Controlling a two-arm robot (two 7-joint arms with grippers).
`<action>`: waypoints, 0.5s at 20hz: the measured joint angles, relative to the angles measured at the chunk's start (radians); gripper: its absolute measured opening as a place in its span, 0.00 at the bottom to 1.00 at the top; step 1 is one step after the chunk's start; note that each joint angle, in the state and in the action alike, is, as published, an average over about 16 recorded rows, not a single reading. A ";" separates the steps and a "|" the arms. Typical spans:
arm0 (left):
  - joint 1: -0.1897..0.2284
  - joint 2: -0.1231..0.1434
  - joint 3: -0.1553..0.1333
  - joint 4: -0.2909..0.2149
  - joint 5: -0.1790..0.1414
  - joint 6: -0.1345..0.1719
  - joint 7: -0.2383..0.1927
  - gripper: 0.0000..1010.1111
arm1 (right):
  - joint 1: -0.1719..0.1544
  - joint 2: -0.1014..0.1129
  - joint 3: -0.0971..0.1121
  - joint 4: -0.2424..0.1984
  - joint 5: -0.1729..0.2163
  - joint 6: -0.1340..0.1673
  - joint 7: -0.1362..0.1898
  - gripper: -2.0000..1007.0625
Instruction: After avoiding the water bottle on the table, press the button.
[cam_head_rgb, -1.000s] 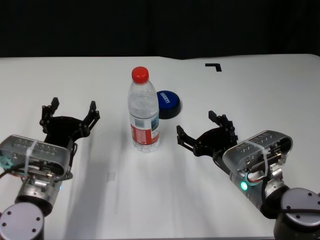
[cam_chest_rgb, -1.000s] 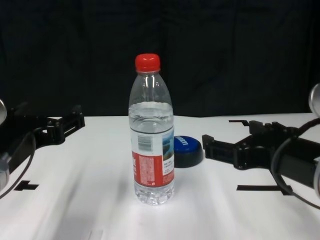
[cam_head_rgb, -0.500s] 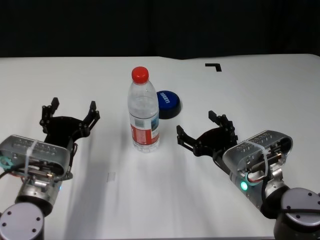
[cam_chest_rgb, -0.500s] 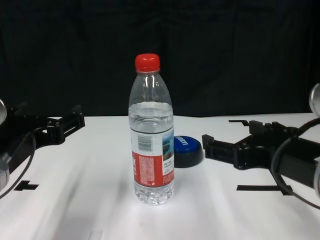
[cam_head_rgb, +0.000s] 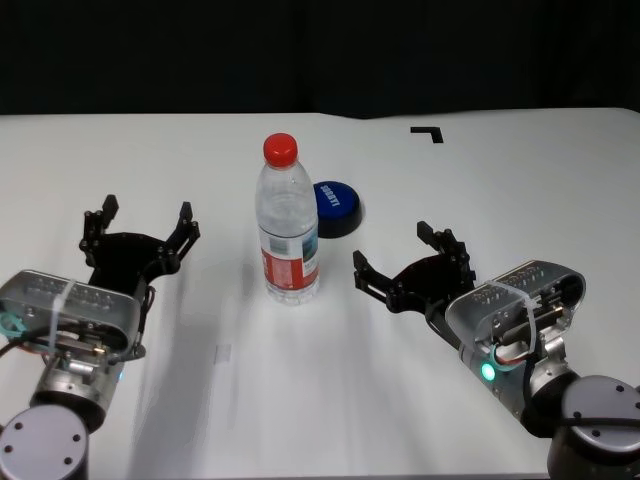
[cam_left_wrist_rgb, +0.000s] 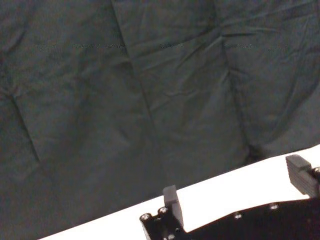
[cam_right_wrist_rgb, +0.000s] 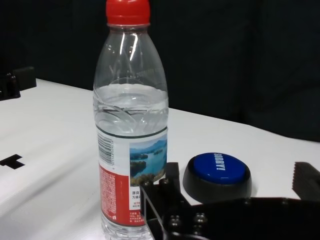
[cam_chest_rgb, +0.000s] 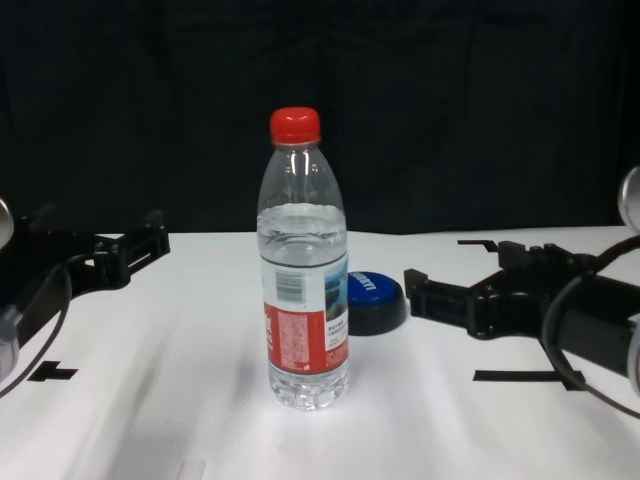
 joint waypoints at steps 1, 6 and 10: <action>0.000 0.000 0.000 0.000 0.000 0.000 0.000 0.99 | 0.000 0.000 0.000 0.000 0.000 0.000 0.000 1.00; 0.000 0.000 0.000 0.000 0.000 0.000 0.000 0.99 | 0.000 0.000 0.000 0.000 0.000 0.000 0.000 1.00; 0.000 0.000 0.000 0.000 0.000 0.000 0.000 0.99 | 0.000 0.000 0.000 0.000 0.000 0.000 0.000 1.00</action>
